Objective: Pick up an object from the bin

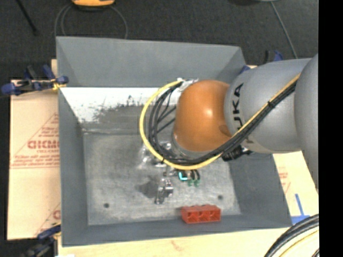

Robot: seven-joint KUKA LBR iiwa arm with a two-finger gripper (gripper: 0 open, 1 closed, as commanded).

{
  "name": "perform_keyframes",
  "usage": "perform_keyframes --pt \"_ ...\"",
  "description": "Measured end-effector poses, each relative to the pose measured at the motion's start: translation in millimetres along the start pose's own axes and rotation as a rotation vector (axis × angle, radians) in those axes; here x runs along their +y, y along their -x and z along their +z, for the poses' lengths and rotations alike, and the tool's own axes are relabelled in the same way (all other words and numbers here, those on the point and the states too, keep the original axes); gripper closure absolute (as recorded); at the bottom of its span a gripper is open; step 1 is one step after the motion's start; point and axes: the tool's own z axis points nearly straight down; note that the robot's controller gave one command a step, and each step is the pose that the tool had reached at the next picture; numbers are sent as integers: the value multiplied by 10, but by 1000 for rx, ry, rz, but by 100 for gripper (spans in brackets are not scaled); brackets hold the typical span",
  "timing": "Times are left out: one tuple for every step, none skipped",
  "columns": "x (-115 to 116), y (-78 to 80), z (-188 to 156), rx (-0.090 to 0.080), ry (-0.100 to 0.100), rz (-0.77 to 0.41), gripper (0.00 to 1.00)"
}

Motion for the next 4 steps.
perform_keyframes --pt "-593 68 747 -2 -3 -180 0" --pt "-435 -219 832 -28 -2 -242 0" --pt "-426 9 852 -5 2 -148 0" --pt "-431 39 824 -16 1 -144 100"
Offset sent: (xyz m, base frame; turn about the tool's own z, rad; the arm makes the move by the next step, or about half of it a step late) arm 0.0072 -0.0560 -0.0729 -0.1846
